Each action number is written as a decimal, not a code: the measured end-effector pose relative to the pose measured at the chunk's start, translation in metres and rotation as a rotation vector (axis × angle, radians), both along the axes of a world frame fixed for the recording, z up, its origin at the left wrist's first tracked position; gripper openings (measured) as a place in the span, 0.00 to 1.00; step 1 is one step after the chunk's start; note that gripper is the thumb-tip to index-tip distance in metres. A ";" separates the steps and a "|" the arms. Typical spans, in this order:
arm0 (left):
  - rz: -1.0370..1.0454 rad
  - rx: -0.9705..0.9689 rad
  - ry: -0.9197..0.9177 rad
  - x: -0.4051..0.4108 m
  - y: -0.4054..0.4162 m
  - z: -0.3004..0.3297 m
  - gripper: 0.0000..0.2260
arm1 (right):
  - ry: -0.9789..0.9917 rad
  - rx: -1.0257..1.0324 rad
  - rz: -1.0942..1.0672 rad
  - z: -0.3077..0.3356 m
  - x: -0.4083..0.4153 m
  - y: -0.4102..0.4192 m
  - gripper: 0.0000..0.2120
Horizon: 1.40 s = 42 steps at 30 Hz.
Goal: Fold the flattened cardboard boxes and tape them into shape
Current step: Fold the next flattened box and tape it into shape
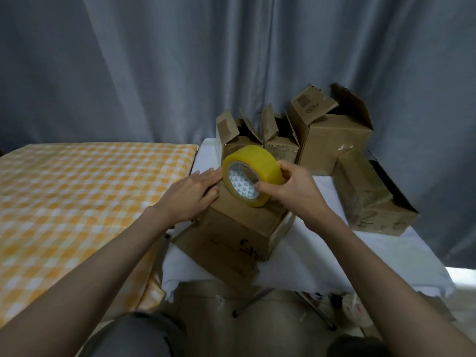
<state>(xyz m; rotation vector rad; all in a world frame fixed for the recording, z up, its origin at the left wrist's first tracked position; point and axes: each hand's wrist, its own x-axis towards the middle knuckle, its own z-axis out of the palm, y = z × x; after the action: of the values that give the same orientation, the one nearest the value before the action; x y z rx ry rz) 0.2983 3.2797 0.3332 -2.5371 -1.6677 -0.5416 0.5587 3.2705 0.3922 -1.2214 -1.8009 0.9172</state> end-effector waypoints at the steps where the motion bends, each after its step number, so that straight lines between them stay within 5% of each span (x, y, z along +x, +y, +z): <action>1: 0.027 -0.007 0.016 0.000 0.000 -0.001 0.20 | 0.004 0.007 -0.011 0.002 0.003 -0.002 0.12; 9: 0.081 -0.106 0.111 -0.002 0.000 0.002 0.24 | -0.021 0.088 -0.135 0.015 0.044 -0.029 0.08; 18: 0.085 -0.148 0.268 0.009 -0.005 0.016 0.25 | -0.114 0.120 -0.135 0.021 0.056 -0.039 0.17; 24: -0.040 -0.107 0.061 0.053 -0.027 0.019 0.30 | 0.010 0.102 -0.172 0.007 0.068 -0.045 0.23; 29: 0.053 -0.156 -0.017 0.062 -0.024 0.006 0.35 | 0.195 0.044 -0.228 -0.019 0.073 -0.046 0.17; 42: 0.083 -0.212 -0.034 0.039 0.002 -0.003 0.43 | 0.007 0.055 -0.231 -0.015 0.062 -0.036 0.12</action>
<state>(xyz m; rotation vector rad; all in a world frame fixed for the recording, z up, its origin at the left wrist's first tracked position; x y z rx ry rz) 0.3373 3.2816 0.3300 -2.5968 -1.9279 -0.4247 0.6202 3.2344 0.3772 -1.3557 -1.6279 0.7349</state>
